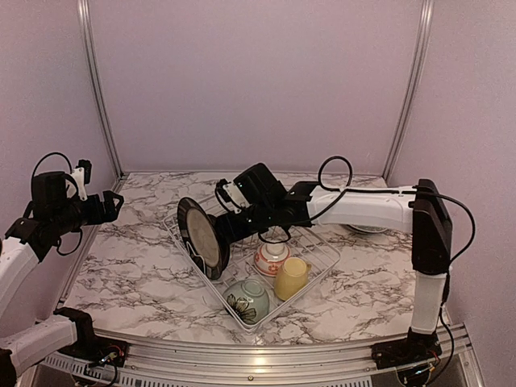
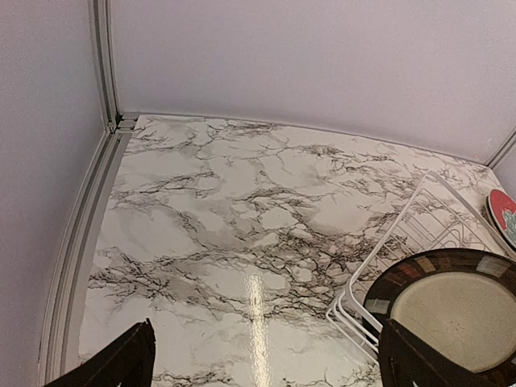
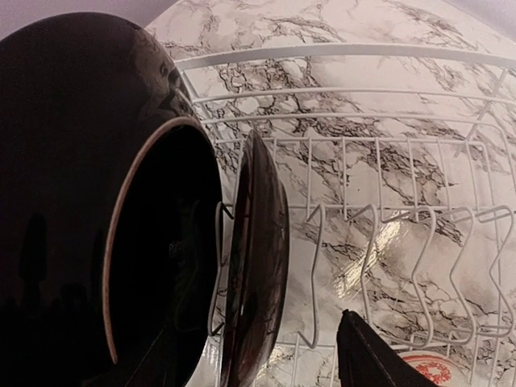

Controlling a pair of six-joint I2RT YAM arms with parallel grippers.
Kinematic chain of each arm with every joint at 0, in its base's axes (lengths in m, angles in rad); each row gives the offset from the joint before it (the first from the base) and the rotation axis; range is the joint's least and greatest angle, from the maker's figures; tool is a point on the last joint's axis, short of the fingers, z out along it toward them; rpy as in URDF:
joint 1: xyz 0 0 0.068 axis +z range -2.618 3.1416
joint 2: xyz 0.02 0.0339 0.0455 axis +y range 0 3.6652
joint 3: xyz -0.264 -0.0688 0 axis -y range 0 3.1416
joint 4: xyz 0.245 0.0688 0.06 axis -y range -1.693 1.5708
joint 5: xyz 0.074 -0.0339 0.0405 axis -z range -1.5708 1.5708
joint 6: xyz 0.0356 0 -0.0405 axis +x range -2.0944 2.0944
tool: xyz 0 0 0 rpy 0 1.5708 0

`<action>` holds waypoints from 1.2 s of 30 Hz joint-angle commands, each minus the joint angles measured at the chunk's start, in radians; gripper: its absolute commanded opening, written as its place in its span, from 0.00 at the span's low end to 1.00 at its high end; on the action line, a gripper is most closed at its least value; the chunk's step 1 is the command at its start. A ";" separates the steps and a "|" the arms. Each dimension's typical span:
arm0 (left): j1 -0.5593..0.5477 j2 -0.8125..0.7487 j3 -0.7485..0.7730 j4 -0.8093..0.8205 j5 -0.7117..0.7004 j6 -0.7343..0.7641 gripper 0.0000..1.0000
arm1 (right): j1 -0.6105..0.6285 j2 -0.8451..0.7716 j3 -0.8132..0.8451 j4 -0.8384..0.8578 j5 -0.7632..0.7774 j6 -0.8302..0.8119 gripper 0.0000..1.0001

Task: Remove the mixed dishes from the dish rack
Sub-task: Grab the plate from the dish rack.

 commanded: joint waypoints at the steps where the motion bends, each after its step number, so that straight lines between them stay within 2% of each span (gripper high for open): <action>1: -0.002 -0.013 -0.011 0.004 0.001 0.000 0.99 | 0.010 0.069 0.068 -0.013 0.043 0.024 0.63; 15: -0.003 -0.039 -0.011 0.007 0.024 -0.006 0.99 | 0.013 0.113 0.135 -0.030 0.135 0.041 0.31; 20: -0.002 -0.028 -0.009 0.005 0.033 -0.008 0.99 | 0.012 0.117 0.141 -0.030 0.138 0.041 0.25; 28: -0.003 -0.032 -0.011 0.005 0.026 -0.007 0.99 | 0.014 0.150 0.183 -0.068 0.141 0.043 0.26; 33: -0.003 -0.026 -0.010 0.004 0.027 -0.007 0.99 | 0.027 0.161 0.204 -0.105 0.193 0.060 0.13; 36: -0.003 -0.026 -0.011 0.004 0.027 -0.006 0.99 | 0.033 0.167 0.213 -0.127 0.229 0.060 0.10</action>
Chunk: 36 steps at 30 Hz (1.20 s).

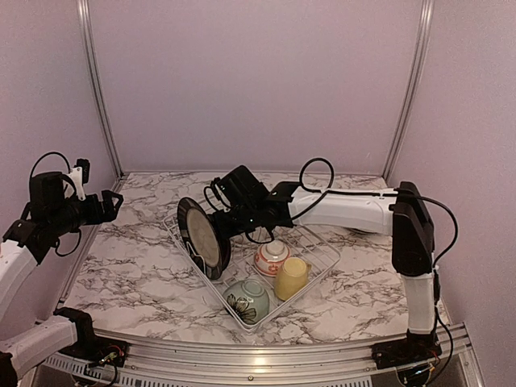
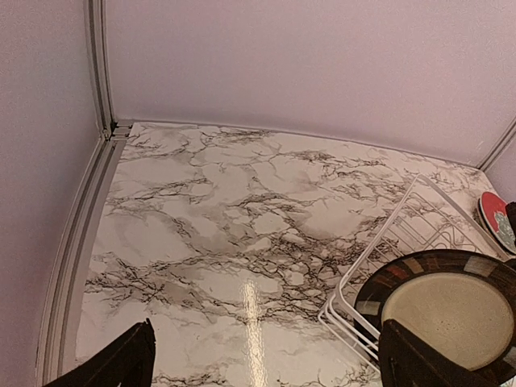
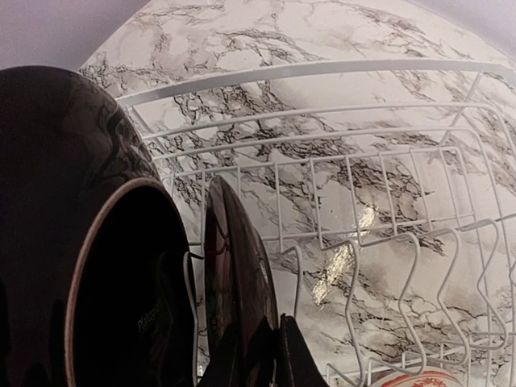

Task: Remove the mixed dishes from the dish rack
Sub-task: Grab the plate from the dish rack.

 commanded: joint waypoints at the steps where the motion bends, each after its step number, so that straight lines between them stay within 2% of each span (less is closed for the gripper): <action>1: -0.002 0.002 -0.010 0.004 0.009 -0.003 0.99 | 0.011 0.029 0.045 -0.068 0.063 -0.002 0.10; 9: -0.002 0.009 -0.008 0.004 0.008 -0.002 0.99 | 0.027 0.040 0.102 -0.133 0.116 -0.015 0.00; 18: -0.003 0.002 -0.009 0.003 0.002 -0.002 0.99 | 0.055 0.047 0.202 -0.242 0.234 -0.022 0.00; 36: -0.002 0.008 -0.008 0.005 0.008 -0.002 0.99 | 0.058 -0.060 0.192 -0.257 0.310 -0.046 0.00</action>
